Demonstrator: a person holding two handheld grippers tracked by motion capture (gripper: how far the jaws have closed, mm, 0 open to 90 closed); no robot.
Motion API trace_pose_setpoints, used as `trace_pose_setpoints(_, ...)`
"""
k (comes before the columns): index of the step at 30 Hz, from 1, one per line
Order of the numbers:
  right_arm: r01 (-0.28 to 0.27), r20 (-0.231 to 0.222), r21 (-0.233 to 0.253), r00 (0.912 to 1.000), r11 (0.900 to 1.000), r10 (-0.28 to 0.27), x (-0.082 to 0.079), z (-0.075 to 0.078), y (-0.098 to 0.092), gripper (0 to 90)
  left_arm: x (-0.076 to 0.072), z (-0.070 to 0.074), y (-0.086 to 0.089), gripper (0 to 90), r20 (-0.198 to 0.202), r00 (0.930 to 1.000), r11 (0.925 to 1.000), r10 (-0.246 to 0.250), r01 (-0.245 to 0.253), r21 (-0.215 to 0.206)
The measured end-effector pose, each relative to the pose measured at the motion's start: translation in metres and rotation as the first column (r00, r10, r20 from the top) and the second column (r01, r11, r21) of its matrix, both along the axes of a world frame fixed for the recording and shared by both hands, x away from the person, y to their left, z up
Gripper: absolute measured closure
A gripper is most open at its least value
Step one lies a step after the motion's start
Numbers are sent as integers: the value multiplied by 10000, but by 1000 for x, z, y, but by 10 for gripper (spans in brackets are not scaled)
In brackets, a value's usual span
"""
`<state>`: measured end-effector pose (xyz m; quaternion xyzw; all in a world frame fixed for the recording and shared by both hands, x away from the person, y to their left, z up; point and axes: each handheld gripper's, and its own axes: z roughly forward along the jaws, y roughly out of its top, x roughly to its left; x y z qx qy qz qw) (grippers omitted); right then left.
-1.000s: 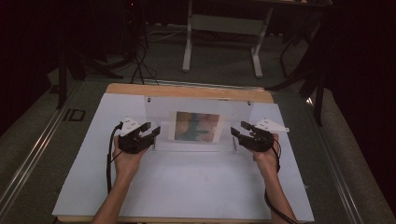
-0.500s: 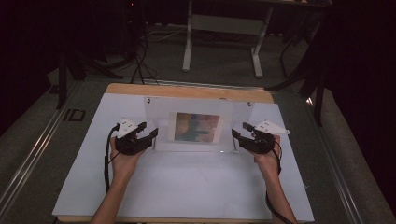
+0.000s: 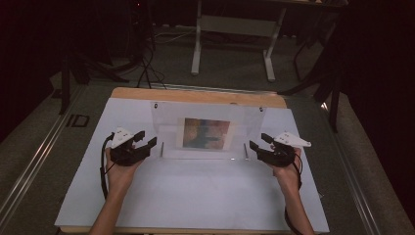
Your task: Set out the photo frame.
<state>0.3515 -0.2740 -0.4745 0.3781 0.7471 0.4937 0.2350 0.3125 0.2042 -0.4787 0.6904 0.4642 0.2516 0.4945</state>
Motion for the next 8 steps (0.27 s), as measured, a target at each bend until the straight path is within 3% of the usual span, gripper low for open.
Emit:
trace_pose_setpoints(5, 178, -307, -173, 9994, 9997, -184, -6, -5, -10, 381, -4, -2, 5, 448, -279, 9996, 9999, 51, -47, 137)
trace_pose_setpoints(7, 272, -496, -349, 9983, 9990, -290, -9, -9, -15, 381, -6, -5, 9, 447, -653, 9978, 9995, 89, -68, 323)
trace_pose_setpoints(8, 272, -496, -349, 9983, 9990, -290, -9, -9, -15, 381, -6, -5, 9, 447, -653, 9978, 9995, 89, -68, 323)
